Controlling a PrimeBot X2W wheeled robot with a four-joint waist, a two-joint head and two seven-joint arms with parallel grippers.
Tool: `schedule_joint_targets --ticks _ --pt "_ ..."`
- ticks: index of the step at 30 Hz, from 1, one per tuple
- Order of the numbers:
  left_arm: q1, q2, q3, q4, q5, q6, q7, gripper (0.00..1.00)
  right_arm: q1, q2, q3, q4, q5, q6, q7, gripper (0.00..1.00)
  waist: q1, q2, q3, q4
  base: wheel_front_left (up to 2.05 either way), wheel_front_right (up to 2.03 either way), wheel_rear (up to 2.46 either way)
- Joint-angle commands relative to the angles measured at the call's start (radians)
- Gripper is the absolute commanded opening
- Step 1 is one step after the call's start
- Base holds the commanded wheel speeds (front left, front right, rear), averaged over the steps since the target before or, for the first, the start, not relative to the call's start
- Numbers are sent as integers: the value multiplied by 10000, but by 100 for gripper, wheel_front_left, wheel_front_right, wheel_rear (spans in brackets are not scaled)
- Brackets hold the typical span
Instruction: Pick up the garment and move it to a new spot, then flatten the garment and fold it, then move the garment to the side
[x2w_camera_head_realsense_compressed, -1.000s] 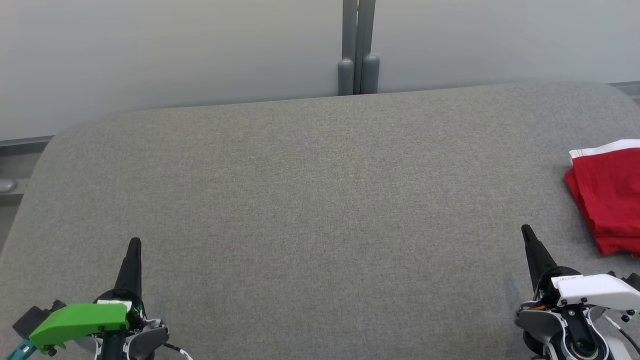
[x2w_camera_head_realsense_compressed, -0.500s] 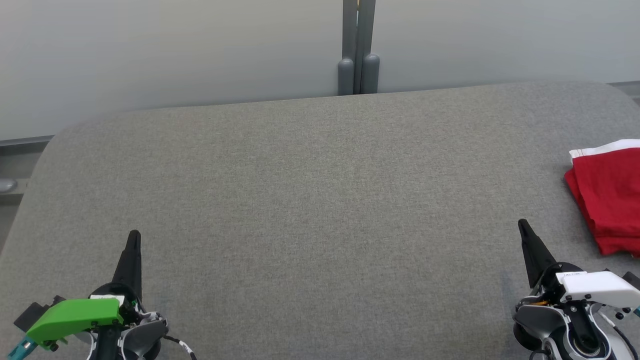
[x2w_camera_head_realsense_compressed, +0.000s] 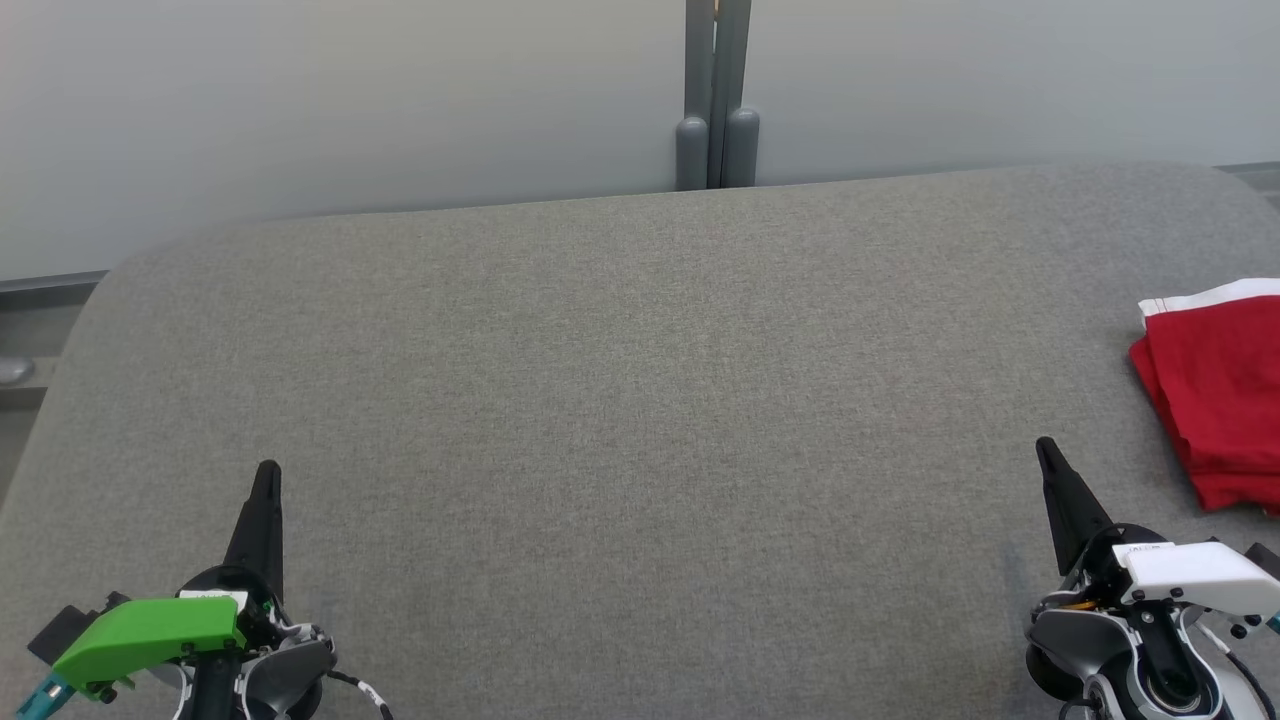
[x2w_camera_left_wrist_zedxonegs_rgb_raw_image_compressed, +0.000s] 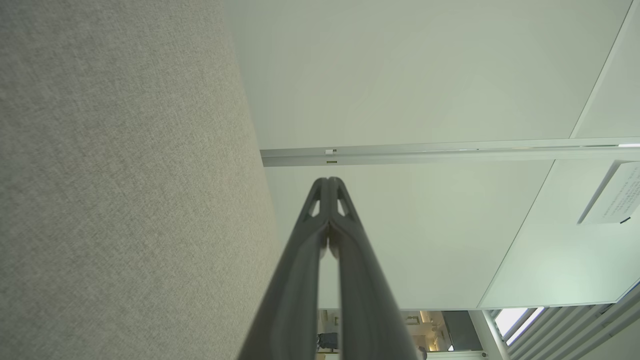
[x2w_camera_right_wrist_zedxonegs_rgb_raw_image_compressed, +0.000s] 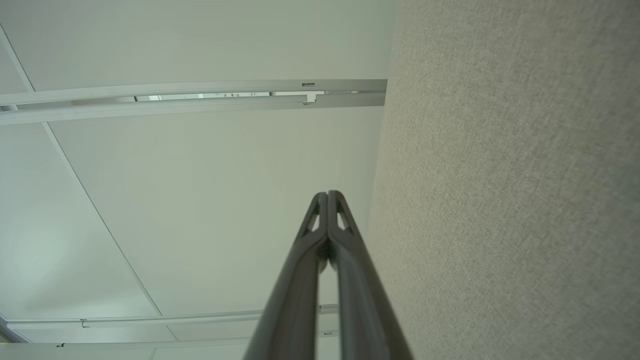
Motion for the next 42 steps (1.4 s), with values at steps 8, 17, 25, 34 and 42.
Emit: schedule_joint_targets --ticks 8,17,25,34,42 --pt "-121 -4 51 -6 9 -35 22 0 -107 -50 6 -36 73 5 49 0 0 -1 0 0 0 0 0" --pt "-121 -7 54 -7 12 -35 23 0 -107 -50 7 -36 73 5 48 0 0 -1 0 0 0 0 0" --pt "-122 -8 54 -7 15 -35 26 0 -106 -51 7 -36 74 5 48 0 0 -1 0 0 0 0 0" --pt "-122 -9 56 -7 18 -35 29 0 -106 -51 7 -36 74 4 48 0 0 -1 0 0 0 0 0" --pt "-122 -9 59 -7 20 -36 31 0 -106 -51 8 -36 74 4 48 0 0 -1 0 0 0 0 0"
